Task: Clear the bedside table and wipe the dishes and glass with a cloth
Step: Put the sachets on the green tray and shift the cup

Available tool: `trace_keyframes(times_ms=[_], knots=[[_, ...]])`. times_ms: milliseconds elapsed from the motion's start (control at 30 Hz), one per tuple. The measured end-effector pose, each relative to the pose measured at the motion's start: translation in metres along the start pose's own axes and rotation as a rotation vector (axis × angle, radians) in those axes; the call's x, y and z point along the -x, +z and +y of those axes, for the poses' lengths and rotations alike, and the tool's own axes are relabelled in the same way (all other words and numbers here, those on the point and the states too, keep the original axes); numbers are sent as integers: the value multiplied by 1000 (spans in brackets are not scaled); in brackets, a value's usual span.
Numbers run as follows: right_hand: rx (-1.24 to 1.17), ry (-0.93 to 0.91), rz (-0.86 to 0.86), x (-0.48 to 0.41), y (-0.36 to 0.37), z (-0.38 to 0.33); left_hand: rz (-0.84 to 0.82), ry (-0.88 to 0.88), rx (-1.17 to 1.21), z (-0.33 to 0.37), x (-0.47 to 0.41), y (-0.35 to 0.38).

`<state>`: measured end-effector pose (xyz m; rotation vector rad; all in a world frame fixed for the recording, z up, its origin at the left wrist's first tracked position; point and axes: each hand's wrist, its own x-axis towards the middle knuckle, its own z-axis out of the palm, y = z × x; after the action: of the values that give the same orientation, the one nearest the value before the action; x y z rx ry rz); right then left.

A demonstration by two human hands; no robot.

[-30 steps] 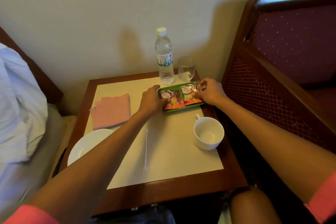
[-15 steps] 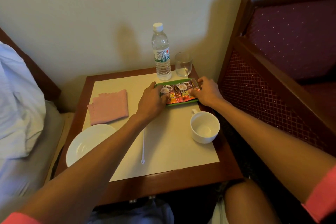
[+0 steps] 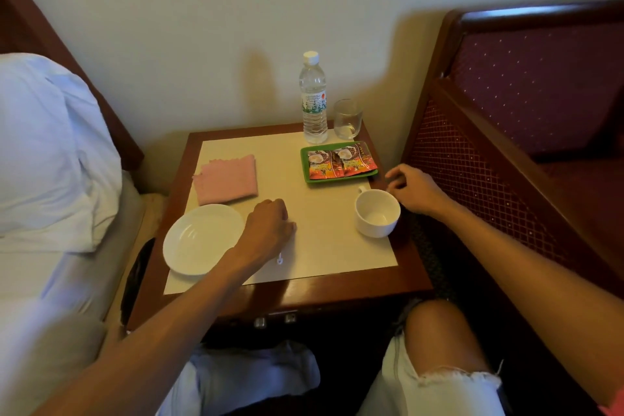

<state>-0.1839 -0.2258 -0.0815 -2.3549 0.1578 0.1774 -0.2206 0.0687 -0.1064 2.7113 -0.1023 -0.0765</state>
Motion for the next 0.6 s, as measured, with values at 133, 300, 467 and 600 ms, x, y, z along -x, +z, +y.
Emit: trace_keyframes(times_ms=[133, 300, 467, 600], knots=[[110, -27, -233, 27, -3, 7, 14, -9, -63, 0, 5, 3], [39, -94, -355, 43, 3, 6, 83, -15, -56, -7, -16, 0], [-11, -137, -254, 47, 30, -6, 65, -15, 74, -11, -36, -13], [-14, -185, -227, 40, 55, -28, 157, -2, 144, -23, -25, -26]])
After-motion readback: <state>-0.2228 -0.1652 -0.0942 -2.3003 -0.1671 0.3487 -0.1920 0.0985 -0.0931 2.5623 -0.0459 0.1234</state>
